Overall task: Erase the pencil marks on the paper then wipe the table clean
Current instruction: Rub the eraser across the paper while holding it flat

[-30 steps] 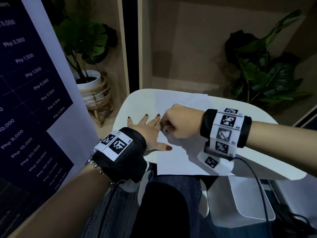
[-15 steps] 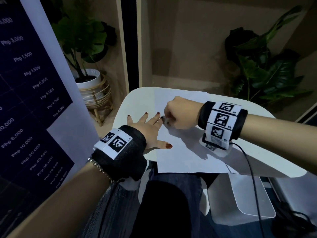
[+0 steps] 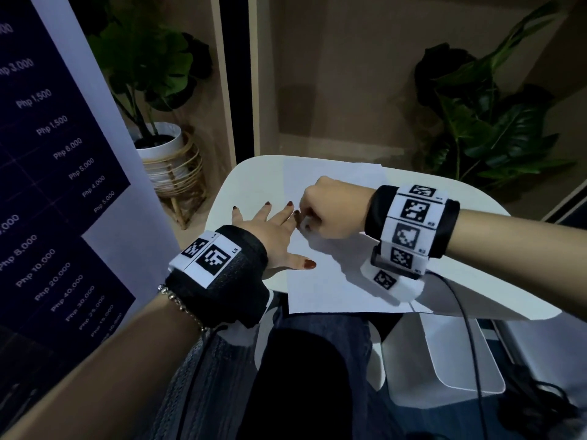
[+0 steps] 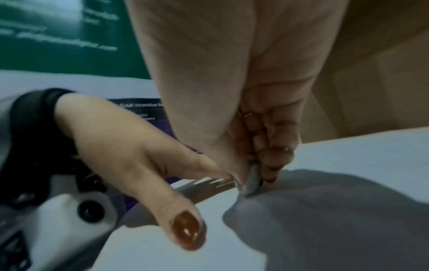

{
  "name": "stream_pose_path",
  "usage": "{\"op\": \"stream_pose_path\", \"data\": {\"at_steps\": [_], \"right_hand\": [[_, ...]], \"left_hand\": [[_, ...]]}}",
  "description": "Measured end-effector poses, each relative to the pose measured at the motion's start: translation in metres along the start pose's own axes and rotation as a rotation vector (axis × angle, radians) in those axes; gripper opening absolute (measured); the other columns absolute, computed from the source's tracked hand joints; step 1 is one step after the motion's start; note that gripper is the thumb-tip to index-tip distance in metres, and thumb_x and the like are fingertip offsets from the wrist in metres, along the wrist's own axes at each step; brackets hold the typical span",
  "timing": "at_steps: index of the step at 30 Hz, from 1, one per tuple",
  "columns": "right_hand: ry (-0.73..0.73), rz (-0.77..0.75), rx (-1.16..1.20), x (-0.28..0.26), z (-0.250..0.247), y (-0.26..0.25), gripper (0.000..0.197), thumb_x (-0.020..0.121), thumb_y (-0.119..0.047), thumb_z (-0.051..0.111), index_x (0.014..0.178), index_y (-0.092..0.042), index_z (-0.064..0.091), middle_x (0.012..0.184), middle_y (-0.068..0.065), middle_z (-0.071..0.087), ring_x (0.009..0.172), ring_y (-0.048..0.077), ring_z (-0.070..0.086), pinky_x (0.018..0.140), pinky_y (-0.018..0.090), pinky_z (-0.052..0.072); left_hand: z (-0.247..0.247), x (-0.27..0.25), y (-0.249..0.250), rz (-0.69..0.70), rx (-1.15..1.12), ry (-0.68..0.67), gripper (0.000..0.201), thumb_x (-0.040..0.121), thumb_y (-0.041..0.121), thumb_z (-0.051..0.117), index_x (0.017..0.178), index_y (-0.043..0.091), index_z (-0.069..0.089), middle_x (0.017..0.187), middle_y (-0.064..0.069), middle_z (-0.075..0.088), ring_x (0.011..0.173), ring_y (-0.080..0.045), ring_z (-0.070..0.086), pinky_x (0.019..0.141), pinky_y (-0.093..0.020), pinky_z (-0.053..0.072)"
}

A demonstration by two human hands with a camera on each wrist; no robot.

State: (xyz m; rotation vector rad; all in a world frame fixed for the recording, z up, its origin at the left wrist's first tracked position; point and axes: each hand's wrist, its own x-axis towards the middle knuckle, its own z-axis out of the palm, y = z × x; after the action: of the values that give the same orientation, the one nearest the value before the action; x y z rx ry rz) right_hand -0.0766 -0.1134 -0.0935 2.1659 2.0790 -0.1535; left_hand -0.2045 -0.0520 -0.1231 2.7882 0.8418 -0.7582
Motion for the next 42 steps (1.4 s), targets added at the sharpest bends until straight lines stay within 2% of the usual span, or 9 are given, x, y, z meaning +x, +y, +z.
{"op": "stream_pose_path", "data": {"at_steps": [2, 7, 12, 17, 22, 26, 31, 36, 42], "right_hand": [[0.026, 0.068, -0.046, 0.001, -0.001, 0.002, 0.024, 0.094, -0.020, 0.052, 0.074, -0.007, 0.052, 0.067, 0.008, 0.050, 0.071, 0.033, 0.056, 0.061, 0.032, 0.046], [-0.022, -0.060, 0.061, -0.005, 0.002, -0.001, 0.024, 0.089, -0.016, 0.052, 0.090, -0.004, 0.073, 0.079, 0.013, 0.070, 0.076, 0.029, 0.062, 0.072, 0.038, 0.055], [0.028, 0.045, -0.004, 0.002, -0.003, 0.005, 0.024, 0.092, -0.019, 0.051, 0.084, 0.000, 0.063, 0.085, 0.019, 0.065, 0.077, 0.034, 0.061, 0.063, 0.034, 0.048], [-0.029, -0.040, 0.040, -0.001, 0.001, -0.002, 0.024, 0.089, -0.016, 0.051, 0.088, -0.002, 0.070, 0.079, 0.016, 0.067, 0.077, 0.032, 0.062, 0.070, 0.039, 0.055], [0.020, 0.046, -0.077, -0.001, 0.000, 0.000, 0.016, 0.094, -0.019, 0.051, 0.082, -0.009, 0.049, 0.069, 0.005, 0.040, 0.072, 0.031, 0.051, 0.063, 0.031, 0.041], [0.005, -0.040, 0.012, -0.005, 0.002, -0.002, 0.017, 0.090, -0.016, 0.051, 0.082, -0.004, 0.060, 0.078, 0.014, 0.061, 0.075, 0.032, 0.059, 0.067, 0.037, 0.052], [0.048, 0.030, -0.029, -0.003, 0.004, -0.001, 0.019, 0.093, -0.019, 0.050, 0.077, -0.010, 0.048, 0.070, 0.007, 0.045, 0.073, 0.031, 0.054, 0.064, 0.033, 0.044], [0.012, -0.021, 0.024, -0.003, 0.003, -0.002, 0.021, 0.091, -0.017, 0.051, 0.087, -0.002, 0.065, 0.082, 0.015, 0.064, 0.076, 0.033, 0.061, 0.068, 0.038, 0.054], [0.038, 0.013, -0.039, -0.005, 0.004, -0.005, 0.033, 0.093, -0.019, 0.051, 0.063, -0.018, 0.037, 0.064, 0.001, 0.039, 0.070, 0.027, 0.049, 0.063, 0.029, 0.037]], "left_hand": [[0.000, 0.000, 0.000, -0.001, 0.002, 0.004, 0.099, 0.087, 0.075, 0.038, 0.156, 0.024, -0.014, 0.161, 0.012, -0.023, 0.150, -0.022, -0.014, 0.114, -0.067, 0.001], [0.001, 0.000, -0.001, 0.007, -0.012, 0.010, 0.099, 0.087, 0.075, 0.039, 0.156, 0.024, -0.011, 0.161, 0.014, -0.022, 0.150, -0.022, -0.014, 0.114, -0.068, 0.001], [0.002, 0.002, -0.001, -0.002, 0.011, 0.020, 0.099, 0.087, 0.075, 0.037, 0.156, 0.025, -0.014, 0.161, 0.012, -0.021, 0.151, -0.023, -0.012, 0.114, -0.068, 0.002], [0.001, 0.001, -0.001, -0.002, -0.008, 0.005, 0.100, 0.087, 0.075, 0.039, 0.156, 0.025, -0.013, 0.161, 0.013, -0.022, 0.150, -0.023, -0.014, 0.114, -0.068, 0.001], [0.001, 0.002, 0.000, -0.002, 0.002, 0.000, 0.100, 0.087, 0.075, 0.037, 0.156, 0.024, -0.015, 0.160, 0.013, -0.023, 0.150, -0.022, -0.015, 0.114, -0.068, 0.001], [0.001, 0.001, -0.001, -0.002, -0.006, -0.003, 0.100, 0.087, 0.075, 0.038, 0.156, 0.024, -0.013, 0.160, 0.013, -0.024, 0.150, -0.022, -0.015, 0.114, -0.068, 0.001], [0.001, 0.001, 0.000, -0.006, -0.001, 0.000, 0.100, 0.087, 0.075, 0.038, 0.156, 0.023, -0.014, 0.161, 0.012, -0.023, 0.150, -0.022, -0.015, 0.114, -0.067, 0.001], [0.001, 0.001, 0.000, -0.001, -0.004, -0.002, 0.099, 0.087, 0.075, 0.037, 0.155, 0.025, -0.014, 0.160, 0.013, -0.023, 0.150, -0.022, -0.015, 0.114, -0.068, 0.002], [0.000, -0.001, 0.000, -0.007, -0.010, -0.007, 0.100, 0.087, 0.075, 0.038, 0.156, 0.023, -0.013, 0.160, 0.013, -0.024, 0.150, -0.021, -0.015, 0.115, -0.067, 0.001]]}}
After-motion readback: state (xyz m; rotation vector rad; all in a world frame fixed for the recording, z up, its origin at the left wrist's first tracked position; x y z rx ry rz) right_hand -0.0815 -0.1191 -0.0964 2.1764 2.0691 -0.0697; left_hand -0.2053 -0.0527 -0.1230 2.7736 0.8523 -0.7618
